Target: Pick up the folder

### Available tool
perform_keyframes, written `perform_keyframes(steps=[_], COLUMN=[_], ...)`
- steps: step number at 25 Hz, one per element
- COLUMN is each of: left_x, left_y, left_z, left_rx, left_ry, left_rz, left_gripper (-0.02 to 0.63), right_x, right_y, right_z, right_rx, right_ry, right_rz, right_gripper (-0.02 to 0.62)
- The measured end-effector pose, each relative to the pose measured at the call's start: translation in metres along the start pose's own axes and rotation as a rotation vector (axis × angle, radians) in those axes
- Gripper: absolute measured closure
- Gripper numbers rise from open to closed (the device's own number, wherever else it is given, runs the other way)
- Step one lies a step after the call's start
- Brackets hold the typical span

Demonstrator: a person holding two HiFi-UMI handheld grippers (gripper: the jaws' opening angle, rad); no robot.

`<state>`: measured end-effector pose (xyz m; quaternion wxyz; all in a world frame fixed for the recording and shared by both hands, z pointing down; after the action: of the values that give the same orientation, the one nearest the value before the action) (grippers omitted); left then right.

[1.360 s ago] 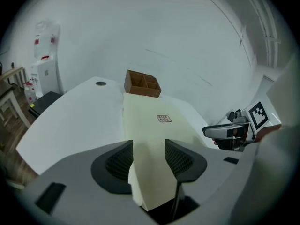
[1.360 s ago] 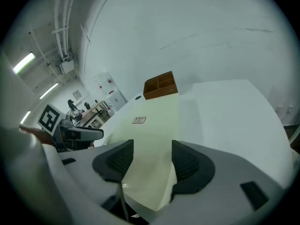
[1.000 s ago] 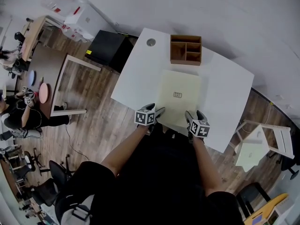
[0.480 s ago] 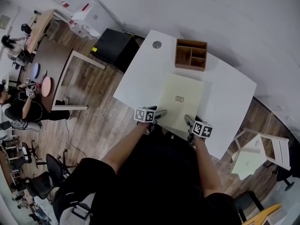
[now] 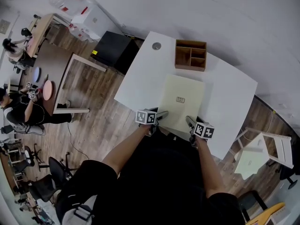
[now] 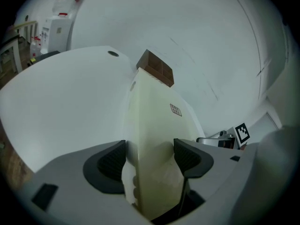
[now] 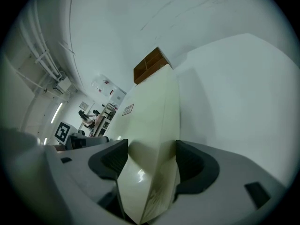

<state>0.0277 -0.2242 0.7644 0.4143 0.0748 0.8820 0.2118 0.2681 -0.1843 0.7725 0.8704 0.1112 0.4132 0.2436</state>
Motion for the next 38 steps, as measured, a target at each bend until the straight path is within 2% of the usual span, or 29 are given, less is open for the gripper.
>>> perform_keyframes(steps=[6,12,17,23,33,38], left_x=[0.009,0.033,0.077,0.137,0.237,0.269], left_y=[-0.004,-0.006,-0.022,-0.051,-0.107,-0.136], left_z=[0.014,0.015,0.02,0.017,0.015,0.026], left_rx=[-0.044,-0.122,-0.142,-0.18,-0.364,-0.442], left_ry=[-0.012,0.0,0.019,0.035,0.123,0.193], left_rz=[0.08,0.134,0.257,0.39,0.555,0.582], left_gripper=[0.281,0.282,0.284,0.284,0.284,0.284], right_x=[0.016,0.031,0.045,0.057,0.085,0.106], right_y=[-0.002,-0.006,-0.022,-0.035,-0.052,-0.057], right_z=[-0.008,-0.041,-0.089,-0.153,-0.272,-0.311], right_rx=[0.01,0.12,0.228,0.277,0.448,0.488], right_ry=[0.023,0.022,-0.005,-0.022,0.023,0.072], right_rz=[0.044,0.125,0.235,0.369,0.611,0.737], right_gripper=[0.281,0.281,0.281,0.281,0.281,0.281])
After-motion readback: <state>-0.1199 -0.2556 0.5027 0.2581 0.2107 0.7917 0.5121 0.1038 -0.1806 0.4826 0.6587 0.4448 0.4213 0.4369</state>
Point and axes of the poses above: the fingertips, and each gripper's own axes: x backward along the fingers, z to its right, y out of its underside, the point moved 5 cm from there along x, backward along the fingers, and after that the axes turned 2 degrees about -x, right-handed, at the moved point
